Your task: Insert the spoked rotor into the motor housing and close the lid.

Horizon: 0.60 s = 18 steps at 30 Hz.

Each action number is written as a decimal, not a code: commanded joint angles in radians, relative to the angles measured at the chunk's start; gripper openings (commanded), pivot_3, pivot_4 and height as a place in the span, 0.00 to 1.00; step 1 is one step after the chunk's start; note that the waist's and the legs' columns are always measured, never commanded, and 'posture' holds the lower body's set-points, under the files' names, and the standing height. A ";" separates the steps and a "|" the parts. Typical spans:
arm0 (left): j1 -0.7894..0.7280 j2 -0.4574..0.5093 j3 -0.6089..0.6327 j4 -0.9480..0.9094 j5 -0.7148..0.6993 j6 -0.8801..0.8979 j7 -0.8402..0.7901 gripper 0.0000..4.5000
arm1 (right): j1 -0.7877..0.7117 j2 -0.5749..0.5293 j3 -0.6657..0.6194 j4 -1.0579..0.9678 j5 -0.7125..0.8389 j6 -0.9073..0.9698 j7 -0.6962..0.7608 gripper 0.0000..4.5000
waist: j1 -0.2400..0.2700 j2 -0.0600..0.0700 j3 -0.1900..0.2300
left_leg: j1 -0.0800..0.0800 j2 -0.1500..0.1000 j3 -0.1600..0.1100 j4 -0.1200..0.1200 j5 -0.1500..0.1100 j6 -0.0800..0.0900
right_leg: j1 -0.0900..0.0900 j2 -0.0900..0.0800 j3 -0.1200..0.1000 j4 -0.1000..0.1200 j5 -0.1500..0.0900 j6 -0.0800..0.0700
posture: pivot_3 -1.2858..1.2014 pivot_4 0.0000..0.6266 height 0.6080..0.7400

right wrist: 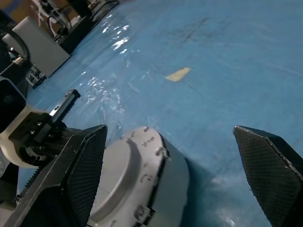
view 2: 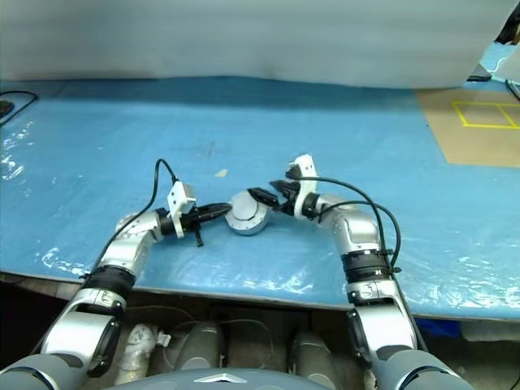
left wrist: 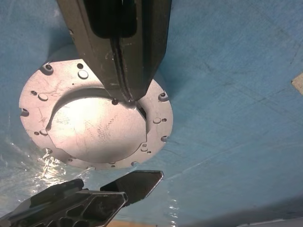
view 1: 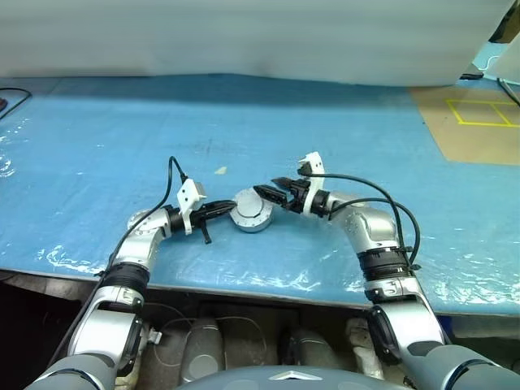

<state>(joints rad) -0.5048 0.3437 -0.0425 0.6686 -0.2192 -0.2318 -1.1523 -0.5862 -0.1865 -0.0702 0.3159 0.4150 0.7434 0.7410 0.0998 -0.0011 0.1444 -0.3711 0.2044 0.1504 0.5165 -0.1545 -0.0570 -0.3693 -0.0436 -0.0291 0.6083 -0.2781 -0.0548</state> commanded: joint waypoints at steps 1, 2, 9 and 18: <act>0.020 0.005 -0.025 0.020 0.027 0.008 -0.011 0.00 | -0.022 -0.002 -0.102 0.015 0.112 0.095 -0.009 0.99 | 0.000 0.000 0.000 | 0.000 0.000 0.000 0.000 0.000 0.000 | 0.000 0.000 0.000 0.000 0.000 0.000 | 0.52 0.24 1.00; 0.021 0.005 -0.025 0.019 0.027 0.008 -0.011 0.00 | -0.021 -0.005 -0.125 0.013 0.136 0.118 -0.012 0.99 | 0.000 0.001 0.000 | 0.000 0.000 0.000 0.000 0.000 0.000 | 0.000 0.000 0.000 0.000 0.000 0.000 | 0.52 0.24 1.00; 0.028 0.006 -0.026 0.004 0.025 0.012 -0.011 0.00 | 0.074 -0.082 -0.142 -0.140 0.252 0.353 -0.005 0.99 | 0.004 0.001 0.000 | 0.000 0.000 0.000 0.000 0.000 0.000 | 0.000 0.000 0.000 0.000 0.000 0.000 | 0.52 0.24 1.00; 0.029 0.013 -0.025 0.006 0.024 0.008 -0.013 0.00 | 0.230 -0.149 -0.026 -0.369 0.293 0.453 0.003 0.99 | 0.008 0.001 0.001 | 0.002 0.001 -0.001 0.001 0.000 0.000 | 0.001 0.002 0.000 0.000 0.000 0.001 | 0.52 0.24 1.00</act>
<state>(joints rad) -0.4969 0.3509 -0.0460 0.6602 -0.2191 -0.2320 -1.1544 -0.3540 -0.3475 -0.1044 -0.0170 0.6804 1.2010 0.7474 0.1076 0.0000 0.1450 -0.3691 0.2050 0.1495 0.5182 -0.1545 -0.0571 -0.3678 -0.0417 -0.0290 0.6078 -0.2780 -0.0535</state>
